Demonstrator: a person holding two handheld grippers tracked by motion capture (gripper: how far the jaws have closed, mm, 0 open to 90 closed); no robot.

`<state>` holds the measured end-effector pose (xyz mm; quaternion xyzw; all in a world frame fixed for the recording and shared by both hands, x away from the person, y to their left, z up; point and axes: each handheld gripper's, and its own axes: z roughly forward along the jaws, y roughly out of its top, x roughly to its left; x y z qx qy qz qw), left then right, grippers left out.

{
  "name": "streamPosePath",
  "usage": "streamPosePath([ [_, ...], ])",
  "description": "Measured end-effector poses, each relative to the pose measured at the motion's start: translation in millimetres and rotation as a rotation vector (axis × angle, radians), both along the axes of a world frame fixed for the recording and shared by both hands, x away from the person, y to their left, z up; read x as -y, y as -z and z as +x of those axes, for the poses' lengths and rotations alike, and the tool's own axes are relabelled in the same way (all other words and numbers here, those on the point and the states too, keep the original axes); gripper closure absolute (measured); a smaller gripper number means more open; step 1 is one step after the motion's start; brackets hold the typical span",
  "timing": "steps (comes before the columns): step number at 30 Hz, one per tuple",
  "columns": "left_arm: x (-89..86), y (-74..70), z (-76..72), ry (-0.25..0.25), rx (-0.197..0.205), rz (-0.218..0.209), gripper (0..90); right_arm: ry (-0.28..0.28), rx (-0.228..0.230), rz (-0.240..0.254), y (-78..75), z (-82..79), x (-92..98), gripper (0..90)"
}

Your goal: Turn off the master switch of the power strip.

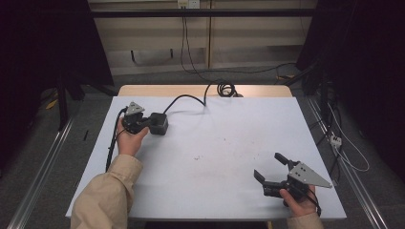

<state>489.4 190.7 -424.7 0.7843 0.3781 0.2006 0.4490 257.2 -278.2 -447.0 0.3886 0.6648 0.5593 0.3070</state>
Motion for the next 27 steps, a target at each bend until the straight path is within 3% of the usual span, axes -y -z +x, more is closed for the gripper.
streamPosePath([
  [20,-0.1,-0.4,0.3,-0.009,-0.003,-0.010,90.0,-0.002,-0.002,0.000,0.2,1.5,0.5,3.0],
  [22,-1.6,-1.9,0.5,-0.009,-0.003,-0.038,90.0,-0.002,0.000,-0.001,0.4,2.0,0.8,3.1],
  [25,-1.1,-3.4,0.5,-0.011,-0.005,-0.021,90.0,0.000,-0.005,0.002,0.8,2.7,0.3,3.2],
  [27,-1.6,-3.3,0.4,-0.014,-0.009,-0.031,90.0,-0.004,-0.002,0.001,0.7,2.9,0.0,3.2],
])
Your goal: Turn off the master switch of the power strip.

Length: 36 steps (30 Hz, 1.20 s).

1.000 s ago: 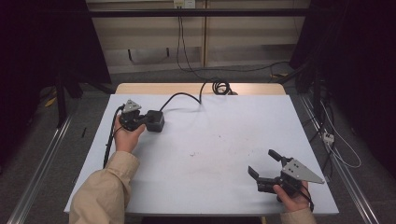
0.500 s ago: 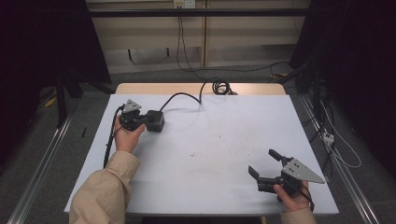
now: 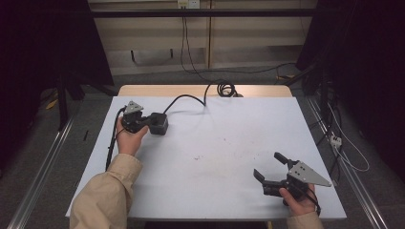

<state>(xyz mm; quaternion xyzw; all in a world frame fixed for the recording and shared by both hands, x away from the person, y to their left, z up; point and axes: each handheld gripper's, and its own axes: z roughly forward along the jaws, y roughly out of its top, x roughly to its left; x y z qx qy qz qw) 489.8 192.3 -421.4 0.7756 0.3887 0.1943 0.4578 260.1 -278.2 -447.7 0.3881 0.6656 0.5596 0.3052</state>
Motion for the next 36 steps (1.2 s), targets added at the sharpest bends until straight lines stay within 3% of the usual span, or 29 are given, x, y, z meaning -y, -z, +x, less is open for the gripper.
streamPosePath([
  [16,-6.7,-5.8,-2.8,0.001,-0.021,-0.057,90.0,0.001,0.000,0.003,-0.3,0.4,-0.3,3.2],
  [19,-7.8,-7.4,-3.6,-0.006,-0.022,-0.086,89.8,0.000,0.002,0.004,-0.6,0.3,-0.5,3.2],
  [29,-7.4,-11.0,-6.7,-0.017,-0.056,-0.099,47.0,0.001,0.001,0.002,-0.8,-0.1,-0.6,3.1],
  [36,-2.9,-16.5,-13.6,0.011,-0.061,-0.099,31.8,0.001,0.002,0.002,-1.7,-1.0,-1.3,3.2],
])
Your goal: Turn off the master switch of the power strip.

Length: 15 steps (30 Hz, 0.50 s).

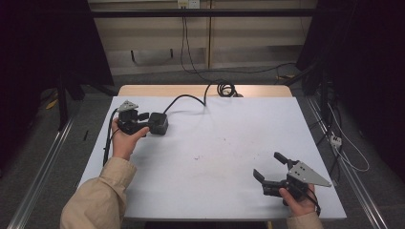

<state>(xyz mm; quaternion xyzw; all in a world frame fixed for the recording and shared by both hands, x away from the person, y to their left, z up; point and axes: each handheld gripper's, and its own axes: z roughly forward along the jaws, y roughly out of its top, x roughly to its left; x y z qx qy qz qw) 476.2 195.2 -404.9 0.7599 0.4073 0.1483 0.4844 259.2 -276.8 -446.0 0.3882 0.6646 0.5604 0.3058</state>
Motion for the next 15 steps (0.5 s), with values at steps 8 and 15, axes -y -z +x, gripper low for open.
streamPosePath([
  [8,9.5,-5.0,-13.3,0.058,0.006,-0.014,18.9,0.000,0.005,-0.001,-0.9,0.0,-0.8,3.2],
  [15,17.1,-7.6,-26.0,0.107,0.020,-0.030,14.3,-0.002,0.004,-0.001,-1.2,0.2,-1.3,3.2],
])
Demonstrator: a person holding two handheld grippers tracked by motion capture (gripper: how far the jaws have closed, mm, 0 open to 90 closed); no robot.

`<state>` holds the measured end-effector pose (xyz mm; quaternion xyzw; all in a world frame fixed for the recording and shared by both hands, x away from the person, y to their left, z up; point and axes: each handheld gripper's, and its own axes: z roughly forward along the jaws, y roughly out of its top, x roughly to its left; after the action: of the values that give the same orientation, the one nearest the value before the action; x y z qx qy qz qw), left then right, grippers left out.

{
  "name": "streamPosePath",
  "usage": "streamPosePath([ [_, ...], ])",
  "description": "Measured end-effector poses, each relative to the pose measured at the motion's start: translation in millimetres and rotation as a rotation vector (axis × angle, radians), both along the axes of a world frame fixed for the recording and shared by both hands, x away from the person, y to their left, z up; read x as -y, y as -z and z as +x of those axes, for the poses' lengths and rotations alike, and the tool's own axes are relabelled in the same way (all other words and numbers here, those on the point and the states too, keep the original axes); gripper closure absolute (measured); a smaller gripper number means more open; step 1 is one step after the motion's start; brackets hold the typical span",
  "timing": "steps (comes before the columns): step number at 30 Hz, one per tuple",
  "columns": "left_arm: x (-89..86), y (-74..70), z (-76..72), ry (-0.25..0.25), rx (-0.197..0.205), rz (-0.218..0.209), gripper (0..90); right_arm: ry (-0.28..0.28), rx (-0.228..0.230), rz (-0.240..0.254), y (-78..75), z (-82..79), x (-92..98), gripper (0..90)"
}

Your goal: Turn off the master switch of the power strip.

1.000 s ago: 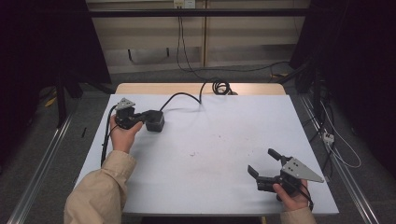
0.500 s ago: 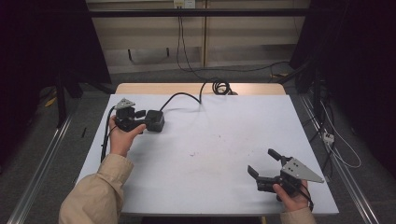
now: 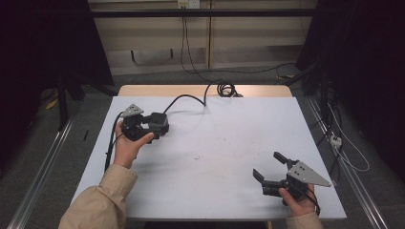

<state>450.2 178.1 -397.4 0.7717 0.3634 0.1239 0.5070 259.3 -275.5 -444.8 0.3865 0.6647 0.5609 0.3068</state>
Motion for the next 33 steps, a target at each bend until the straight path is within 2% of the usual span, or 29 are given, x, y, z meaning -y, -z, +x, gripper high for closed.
streamPosePath([
  [3,1.5,3.0,-4.4,0.018,-0.003,-0.006,13.5,-0.001,-0.002,0.001,-0.1,0.0,-0.6,3.2],
  [6,1.4,5.9,-8.3,0.029,-0.001,0.009,12.5,-0.005,-0.002,-0.001,-0.1,0.2,-0.8,3.2],
  [11,-1.5,9.6,-15.3,0.036,-0.010,-0.013,12.3,-0.004,-0.001,-0.002,-0.3,0.5,-0.9,3.2],
  [20,-4.1,12.8,-26.8,0.070,-0.017,-0.017,10.9,-0.007,-0.004,-0.004,0.0,0.9,-2.4,3.2],
  [33,-9.1,22.1,-39.4,0.078,-0.021,-0.021,10.0,-0.007,-0.005,-0.004,0.1,0.8,-2.4,3.2],
])
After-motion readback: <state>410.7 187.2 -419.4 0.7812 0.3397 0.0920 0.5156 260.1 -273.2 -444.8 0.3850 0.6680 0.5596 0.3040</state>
